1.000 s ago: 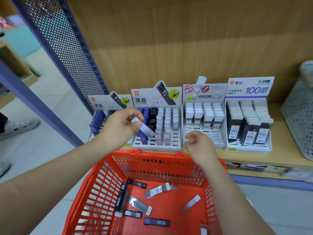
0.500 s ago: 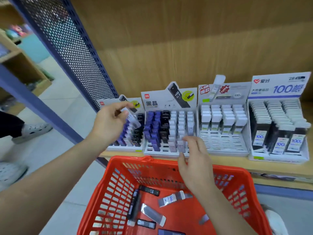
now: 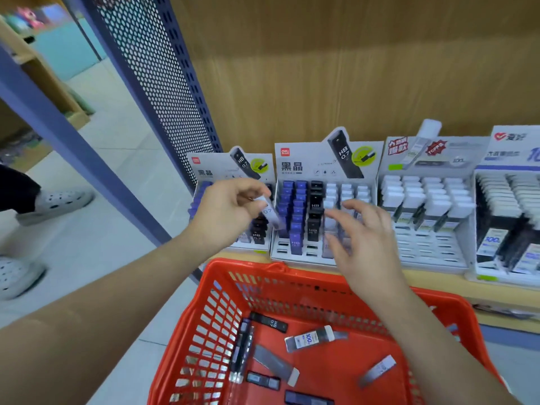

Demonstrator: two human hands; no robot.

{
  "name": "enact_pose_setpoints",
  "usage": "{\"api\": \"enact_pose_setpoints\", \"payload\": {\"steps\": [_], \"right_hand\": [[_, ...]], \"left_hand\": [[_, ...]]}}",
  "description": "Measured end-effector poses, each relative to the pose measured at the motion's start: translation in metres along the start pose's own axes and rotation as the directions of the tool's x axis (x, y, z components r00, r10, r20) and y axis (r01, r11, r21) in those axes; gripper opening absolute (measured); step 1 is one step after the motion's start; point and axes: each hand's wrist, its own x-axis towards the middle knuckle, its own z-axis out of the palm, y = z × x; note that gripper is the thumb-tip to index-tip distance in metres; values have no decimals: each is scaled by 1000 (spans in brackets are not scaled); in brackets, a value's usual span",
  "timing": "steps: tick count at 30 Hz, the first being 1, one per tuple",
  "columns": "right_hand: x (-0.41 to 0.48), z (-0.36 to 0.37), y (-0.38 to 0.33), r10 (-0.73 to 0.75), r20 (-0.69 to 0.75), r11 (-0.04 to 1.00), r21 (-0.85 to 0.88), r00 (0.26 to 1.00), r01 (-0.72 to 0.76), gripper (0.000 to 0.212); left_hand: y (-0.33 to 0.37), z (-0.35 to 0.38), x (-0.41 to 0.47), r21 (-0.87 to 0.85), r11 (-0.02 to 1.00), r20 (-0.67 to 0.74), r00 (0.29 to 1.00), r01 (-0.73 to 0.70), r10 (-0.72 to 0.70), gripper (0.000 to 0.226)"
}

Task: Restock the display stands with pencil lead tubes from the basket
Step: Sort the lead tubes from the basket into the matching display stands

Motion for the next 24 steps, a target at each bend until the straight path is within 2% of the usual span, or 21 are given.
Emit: {"api": "enact_pose_setpoints", "payload": {"steps": [5, 10, 14, 18, 20, 22, 24], "right_hand": [[0, -1, 14, 37, 165, 995, 85, 986, -52, 32], [-1, 0, 11, 41, 158, 990, 126, 987, -61, 34], [1, 2, -1, -26, 85, 997, 72, 996, 19, 30], [5, 2, -18, -86, 14, 995, 54, 996, 85, 26], [6, 0, -29, -120, 2, 992, 29, 993, 120, 28], [7, 1, -44, -180, 64, 982, 62, 982, 176, 29], [6, 5, -60, -257, 194, 966, 79, 947, 246, 31]], "left_hand": [[15, 29, -1, 87, 988, 36, 992, -126, 124, 13], [15, 25, 4, 89, 990, -16, 993, -114, 116, 14], [-1, 6, 12, 106, 993, -72, 996, -43, 51, 21], [-25, -16, 16, 201, 979, -117, 993, 21, 3, 24], [-32, -26, 18, 287, 958, -96, 995, 19, 9, 23], [-35, -35, 21, 403, 915, -52, 998, -11, 35, 18], [-38, -45, 21, 464, 885, -31, 998, -37, 58, 16]]}}
